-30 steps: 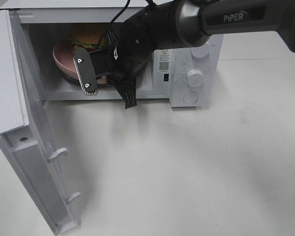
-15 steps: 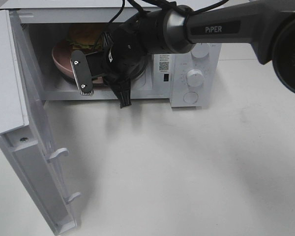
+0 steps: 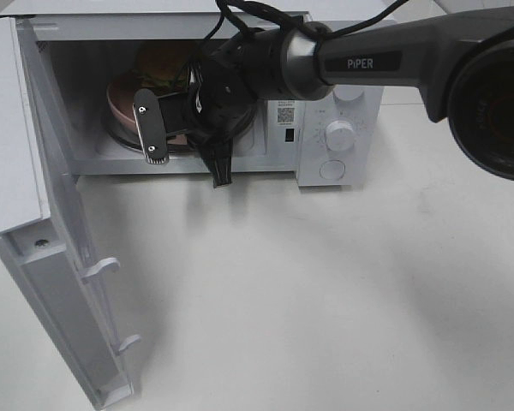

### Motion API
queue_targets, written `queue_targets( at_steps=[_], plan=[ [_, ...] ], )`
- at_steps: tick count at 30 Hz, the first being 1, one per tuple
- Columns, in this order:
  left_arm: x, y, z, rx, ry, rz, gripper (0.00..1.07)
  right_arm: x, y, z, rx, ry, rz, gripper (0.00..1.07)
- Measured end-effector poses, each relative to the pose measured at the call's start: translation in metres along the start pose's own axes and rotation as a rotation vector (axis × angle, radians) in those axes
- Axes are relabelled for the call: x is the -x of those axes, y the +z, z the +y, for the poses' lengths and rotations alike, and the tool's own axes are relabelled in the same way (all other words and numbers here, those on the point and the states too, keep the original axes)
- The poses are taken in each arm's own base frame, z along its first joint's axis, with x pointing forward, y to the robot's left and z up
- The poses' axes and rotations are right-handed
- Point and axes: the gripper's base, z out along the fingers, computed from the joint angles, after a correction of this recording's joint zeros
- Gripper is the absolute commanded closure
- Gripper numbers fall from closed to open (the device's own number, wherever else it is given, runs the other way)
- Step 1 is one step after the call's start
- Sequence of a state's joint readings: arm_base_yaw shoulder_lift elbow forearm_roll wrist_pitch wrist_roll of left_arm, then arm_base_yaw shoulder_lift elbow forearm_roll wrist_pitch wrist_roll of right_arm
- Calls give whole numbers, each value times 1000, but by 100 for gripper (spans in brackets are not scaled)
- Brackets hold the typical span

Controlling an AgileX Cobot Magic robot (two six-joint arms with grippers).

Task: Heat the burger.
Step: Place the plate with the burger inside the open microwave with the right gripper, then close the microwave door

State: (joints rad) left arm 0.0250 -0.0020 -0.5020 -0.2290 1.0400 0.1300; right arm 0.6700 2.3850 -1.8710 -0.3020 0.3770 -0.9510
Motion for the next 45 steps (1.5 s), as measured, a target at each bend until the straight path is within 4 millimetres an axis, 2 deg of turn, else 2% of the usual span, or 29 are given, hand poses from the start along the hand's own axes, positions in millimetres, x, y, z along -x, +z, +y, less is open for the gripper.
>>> queue_targets(
  at_steps=[3,5,6,7,9,10,11,13,20,28,39,45],
  plan=[
    [0,0,0,0,0,0,7,0,1,1,-1,5,-1,96],
    [0,0,0,0,0,0,7,1,1,-1,-17,5,-12,89],
    [0,0,0,0,0,0,7,1,1,-1,-17,5,-12,89],
    [0,0,0,0,0,0,7,2,0,-4,-37,0,-21,82],
    [0,0,0,0,0,0,7,3,-1,-6,-49,0,-28,78],
    [0,0,0,0,0,0,7,4,-2,-9,-65,0,-38,71],
    [0,0,0,0,0,0,7,4,-2,-9,-65,0,-38,71],
    [0,0,0,0,0,0,7,4,-4,-11,-74,0,-42,62],
    [0,0,0,0,0,0,7,4,-4,-10,-69,2,-38,52],
    [0,0,0,0,0,0,7,3,-7,-9,-64,79,-40,36],
    [0,0,0,0,0,0,7,-2,-21,4,-51,72,-53,33],
    [0,0,0,0,1,0,7,-6,-39,10,-63,68,-72,33]
  ],
)
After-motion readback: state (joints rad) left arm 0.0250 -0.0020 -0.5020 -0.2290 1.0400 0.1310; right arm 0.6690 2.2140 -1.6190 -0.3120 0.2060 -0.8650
